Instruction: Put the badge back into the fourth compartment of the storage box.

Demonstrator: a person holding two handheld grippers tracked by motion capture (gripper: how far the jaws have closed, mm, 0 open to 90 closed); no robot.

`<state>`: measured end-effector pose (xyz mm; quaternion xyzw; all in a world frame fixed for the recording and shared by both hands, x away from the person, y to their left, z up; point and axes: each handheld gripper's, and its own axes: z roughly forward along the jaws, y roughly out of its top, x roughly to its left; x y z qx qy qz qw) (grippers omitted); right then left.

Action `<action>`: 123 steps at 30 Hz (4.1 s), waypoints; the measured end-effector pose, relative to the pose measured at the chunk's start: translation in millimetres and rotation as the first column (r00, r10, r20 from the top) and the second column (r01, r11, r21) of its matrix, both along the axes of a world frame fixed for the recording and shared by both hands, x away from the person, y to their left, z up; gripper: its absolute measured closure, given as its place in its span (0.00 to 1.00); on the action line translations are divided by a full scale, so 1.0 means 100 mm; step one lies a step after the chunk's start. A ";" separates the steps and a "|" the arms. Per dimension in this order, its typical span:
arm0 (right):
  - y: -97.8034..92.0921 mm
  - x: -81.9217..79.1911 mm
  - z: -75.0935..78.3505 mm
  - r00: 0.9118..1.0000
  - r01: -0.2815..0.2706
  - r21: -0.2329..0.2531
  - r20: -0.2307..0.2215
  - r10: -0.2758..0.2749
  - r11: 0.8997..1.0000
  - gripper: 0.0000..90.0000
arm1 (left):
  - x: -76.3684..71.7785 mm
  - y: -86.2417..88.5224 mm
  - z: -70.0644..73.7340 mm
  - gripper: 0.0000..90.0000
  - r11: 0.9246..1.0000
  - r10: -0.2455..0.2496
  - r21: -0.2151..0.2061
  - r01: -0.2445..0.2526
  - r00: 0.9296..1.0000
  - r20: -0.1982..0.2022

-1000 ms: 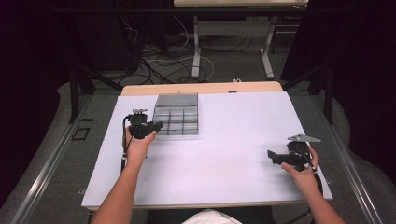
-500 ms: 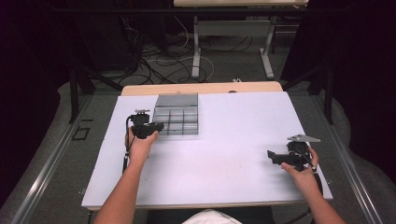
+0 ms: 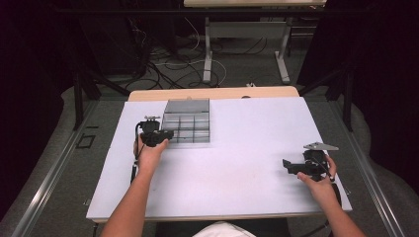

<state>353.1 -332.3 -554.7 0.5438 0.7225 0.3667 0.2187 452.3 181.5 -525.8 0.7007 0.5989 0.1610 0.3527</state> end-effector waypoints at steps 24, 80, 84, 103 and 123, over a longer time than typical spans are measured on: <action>0.01 0.00 -0.01 1.000 -0.005 0.000 -0.007 0.005 1.000 0.00 | 0.04 -0.03 -0.05 0.64 1.000 -0.006 0.026 0.006 1.000 0.003; 0.02 0.01 0.00 1.000 -0.009 0.001 -0.002 0.009 1.000 0.00 | -0.17 0.02 0.22 0.40 0.999 -0.046 -0.015 0.048 0.993 0.108; 0.02 0.00 0.00 1.000 -0.008 0.001 -0.003 0.008 1.000 0.00 | -0.21 0.02 0.26 0.38 0.998 -0.056 -0.009 0.058 0.992 0.112; 0.02 0.00 0.00 1.000 -0.008 -0.003 -0.001 0.008 1.000 0.00 | -0.43 0.07 0.39 0.33 0.995 -0.095 0.041 0.089 0.981 0.169; 0.02 -0.01 0.01 1.000 -0.004 0.001 -0.002 0.004 1.000 0.00 | -0.64 0.22 0.40 0.26 0.995 -0.100 0.038 0.096 0.984 0.147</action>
